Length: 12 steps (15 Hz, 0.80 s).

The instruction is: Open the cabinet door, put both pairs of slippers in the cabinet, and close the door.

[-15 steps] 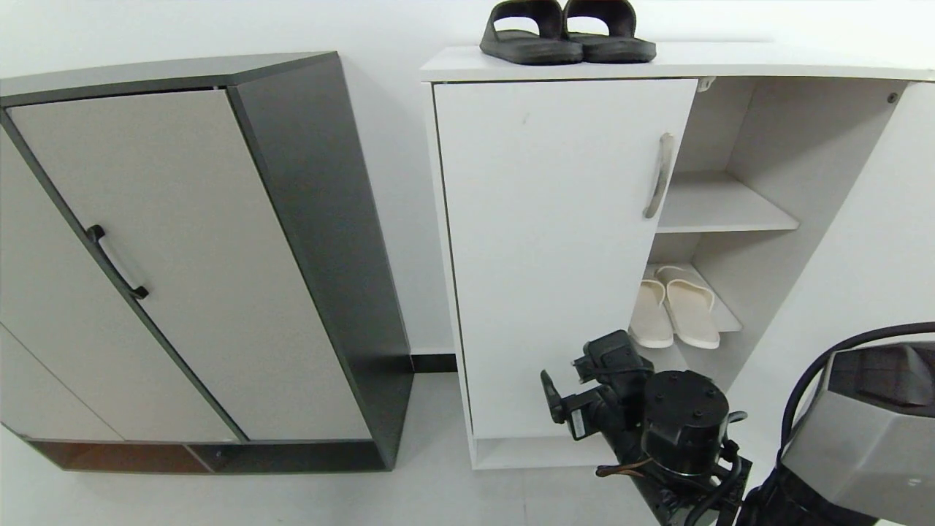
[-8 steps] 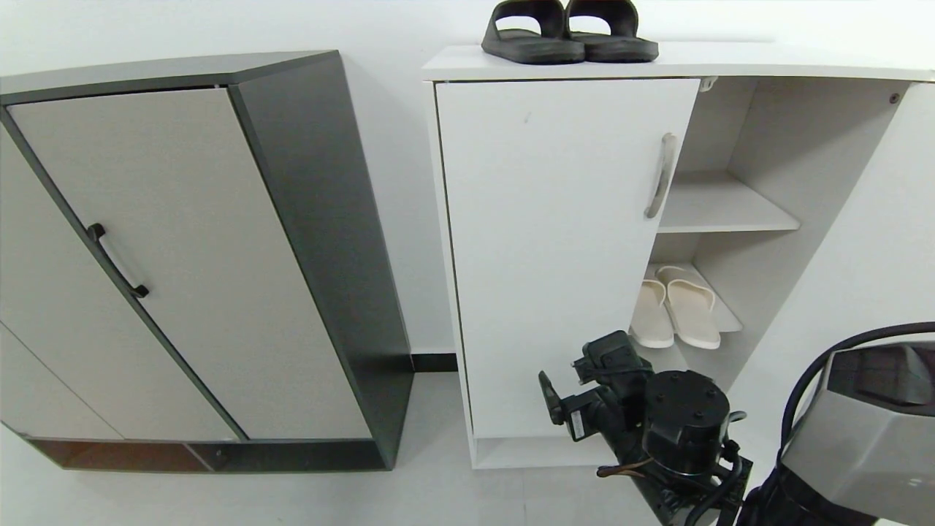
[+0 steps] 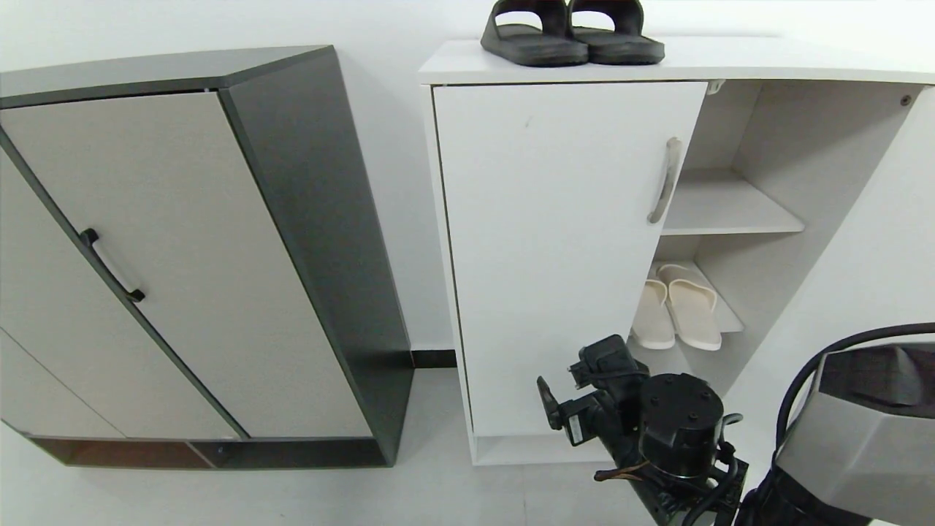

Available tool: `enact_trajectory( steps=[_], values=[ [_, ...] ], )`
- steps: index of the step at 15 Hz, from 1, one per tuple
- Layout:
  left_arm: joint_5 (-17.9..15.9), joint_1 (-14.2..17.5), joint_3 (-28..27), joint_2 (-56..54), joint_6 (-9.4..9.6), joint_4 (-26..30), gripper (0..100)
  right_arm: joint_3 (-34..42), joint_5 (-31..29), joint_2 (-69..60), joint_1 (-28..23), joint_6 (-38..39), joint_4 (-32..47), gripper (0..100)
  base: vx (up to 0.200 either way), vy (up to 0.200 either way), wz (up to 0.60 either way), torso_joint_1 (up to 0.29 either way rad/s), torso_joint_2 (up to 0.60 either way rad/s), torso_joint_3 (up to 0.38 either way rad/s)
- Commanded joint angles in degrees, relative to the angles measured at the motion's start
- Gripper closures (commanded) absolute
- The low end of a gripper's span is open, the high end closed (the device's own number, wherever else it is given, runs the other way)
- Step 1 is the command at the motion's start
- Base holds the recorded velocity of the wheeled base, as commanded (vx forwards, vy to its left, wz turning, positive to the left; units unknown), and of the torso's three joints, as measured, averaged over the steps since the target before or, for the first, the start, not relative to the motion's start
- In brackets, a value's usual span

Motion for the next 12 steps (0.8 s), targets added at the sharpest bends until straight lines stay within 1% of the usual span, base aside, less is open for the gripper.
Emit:
enact_trajectory(
  steps=[1,5,12],
  values=[
    [0.0,0.0,0.0,0.0,-0.04,-0.1,100,0.0,-0.1,0.1,0.0,0.0,-0.3,0,0.0,0.0,0.0,0.095,-0.43,-0.378],
    [0.0,0.0,0.0,0.0,-0.04,-0.1,100,0.0,-0.1,0.3,0.0,0.0,-0.3,0,0.0,0.0,0.0,0.068,-0.53,-0.355],
    [0.0,0.0,0.0,0.0,-0.04,-0.1,100,0.6,1.0,0.3,0.0,0.0,-0.3,0,0.0,0.0,0.0,0.138,-0.47,-0.332]
  ],
)
